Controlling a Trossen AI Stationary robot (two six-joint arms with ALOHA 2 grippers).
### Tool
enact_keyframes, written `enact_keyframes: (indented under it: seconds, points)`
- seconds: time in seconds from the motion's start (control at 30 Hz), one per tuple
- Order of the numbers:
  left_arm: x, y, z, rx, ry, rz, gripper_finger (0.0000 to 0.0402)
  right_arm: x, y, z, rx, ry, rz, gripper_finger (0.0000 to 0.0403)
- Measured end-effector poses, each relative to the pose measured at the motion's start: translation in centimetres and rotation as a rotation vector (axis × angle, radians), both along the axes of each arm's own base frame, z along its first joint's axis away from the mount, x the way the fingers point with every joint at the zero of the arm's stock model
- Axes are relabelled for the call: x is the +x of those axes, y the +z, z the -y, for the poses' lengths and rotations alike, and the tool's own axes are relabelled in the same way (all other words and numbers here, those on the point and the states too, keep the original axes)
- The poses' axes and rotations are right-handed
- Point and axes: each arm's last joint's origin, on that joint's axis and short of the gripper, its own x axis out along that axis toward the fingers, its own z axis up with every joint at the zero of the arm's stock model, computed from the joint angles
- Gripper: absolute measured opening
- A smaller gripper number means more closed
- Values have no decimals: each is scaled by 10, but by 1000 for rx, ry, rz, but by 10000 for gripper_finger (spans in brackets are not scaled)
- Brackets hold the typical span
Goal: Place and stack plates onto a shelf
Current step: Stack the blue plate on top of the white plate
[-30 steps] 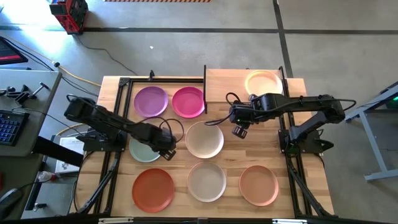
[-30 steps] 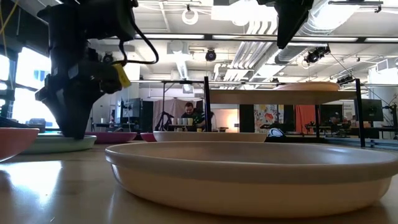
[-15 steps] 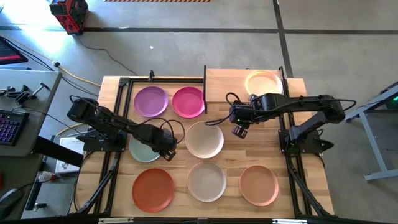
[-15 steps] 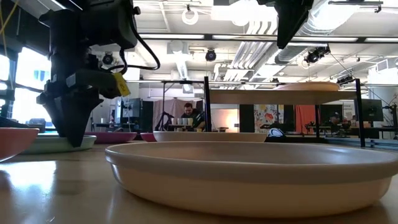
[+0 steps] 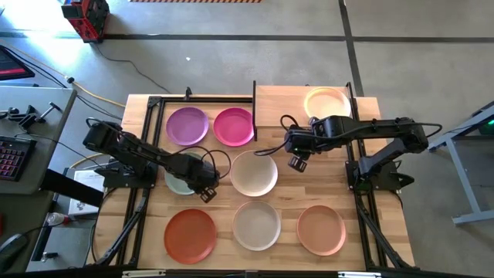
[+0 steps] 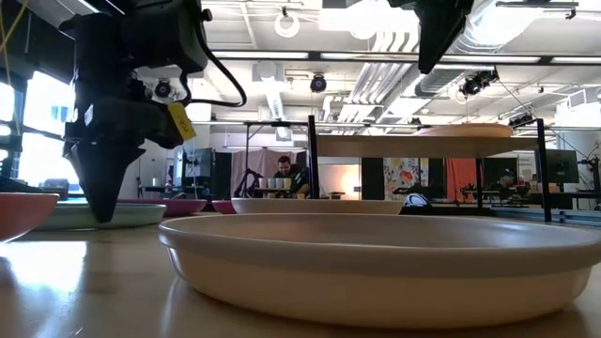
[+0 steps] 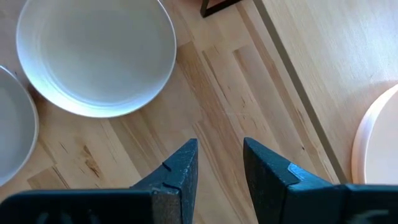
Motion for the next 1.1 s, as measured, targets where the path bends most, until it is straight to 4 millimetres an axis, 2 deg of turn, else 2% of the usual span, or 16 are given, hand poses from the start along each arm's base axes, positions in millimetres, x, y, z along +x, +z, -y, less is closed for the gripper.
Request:
enact_keyframes:
  seconds: [0.37, 0.7, 1.1]
  points:
    - [-2, 5, 12, -38, -50, -5, 5, 0, 0, 0, 0, 0, -1, 105]
    - [15, 45, 28, -30, -211, 77, 3, 0, 0, 0, 0, 8, -3, 105]
    - [20, 74, 30, 74, -352, 66, 3, 0, 0, -1, 45, 12, -3, 105]
